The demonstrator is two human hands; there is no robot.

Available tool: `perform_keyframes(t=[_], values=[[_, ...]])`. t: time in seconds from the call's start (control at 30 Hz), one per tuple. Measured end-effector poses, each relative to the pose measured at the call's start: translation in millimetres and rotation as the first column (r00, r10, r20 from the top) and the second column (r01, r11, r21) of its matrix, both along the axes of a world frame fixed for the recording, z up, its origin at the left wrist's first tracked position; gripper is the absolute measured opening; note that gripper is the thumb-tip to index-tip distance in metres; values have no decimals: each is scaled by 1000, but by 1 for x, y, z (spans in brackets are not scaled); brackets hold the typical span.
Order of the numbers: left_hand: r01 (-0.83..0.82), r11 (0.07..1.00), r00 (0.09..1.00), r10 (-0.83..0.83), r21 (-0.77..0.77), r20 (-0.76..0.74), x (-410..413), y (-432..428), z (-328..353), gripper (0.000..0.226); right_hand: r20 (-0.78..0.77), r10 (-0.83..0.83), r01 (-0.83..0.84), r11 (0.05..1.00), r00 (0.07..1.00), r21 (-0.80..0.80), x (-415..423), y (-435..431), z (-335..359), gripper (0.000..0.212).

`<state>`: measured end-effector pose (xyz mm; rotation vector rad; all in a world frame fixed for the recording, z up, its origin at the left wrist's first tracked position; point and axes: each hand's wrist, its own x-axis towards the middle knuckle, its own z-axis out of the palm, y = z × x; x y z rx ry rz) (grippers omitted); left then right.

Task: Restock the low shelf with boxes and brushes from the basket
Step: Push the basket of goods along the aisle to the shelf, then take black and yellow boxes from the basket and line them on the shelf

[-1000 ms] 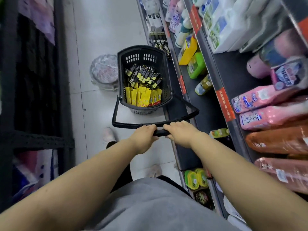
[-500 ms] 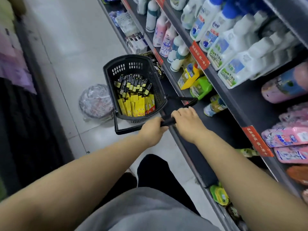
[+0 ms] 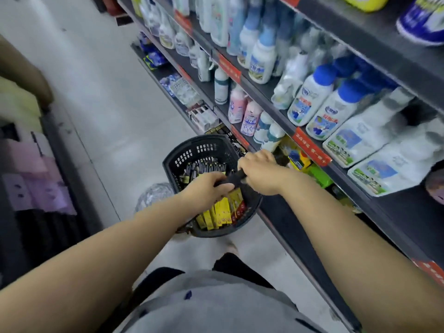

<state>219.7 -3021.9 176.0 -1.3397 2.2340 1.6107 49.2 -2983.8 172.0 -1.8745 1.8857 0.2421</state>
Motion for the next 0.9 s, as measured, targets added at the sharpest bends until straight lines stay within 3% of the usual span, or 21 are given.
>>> perform_keyframes(t=[0.13,0.2,0.27,0.33,0.43,0.57,0.63,0.77,0.9], values=[[30,977,999,-32,-212,-6,7,-56,-1,17,60,-105,113,982,993,-152,9,-44,-9,25],[113,952,994,-106,-285,39,8,-83,-1,35,143,-201,237,918,969,-319,19,-55,-16,42],[224,921,974,-205,-319,92,7,-114,-3,38,312,-359,467,773,880,-429,35,-64,-20,52],[328,876,945,-301,-353,130,7,-144,-6,36,479,-514,702,550,712,-452,54,-71,-25,54],[410,846,912,-388,-341,133,5,-186,-14,40,582,-689,900,284,431,-330,87,-83,-32,53],[488,837,873,-462,-247,159,10,-232,-20,34,600,-795,992,127,90,20,141,-104,-44,48],[492,850,870,-471,-188,147,11,-249,-24,26,582,-813,992,95,26,88,163,-116,-49,46],[421,907,904,-419,-7,79,5,-257,-26,15,608,-794,988,89,-4,122,179,-132,-53,47],[478,870,877,-465,-120,118,-17,-245,-30,19,667,-743,980,98,-44,173,161,-142,-59,56]])
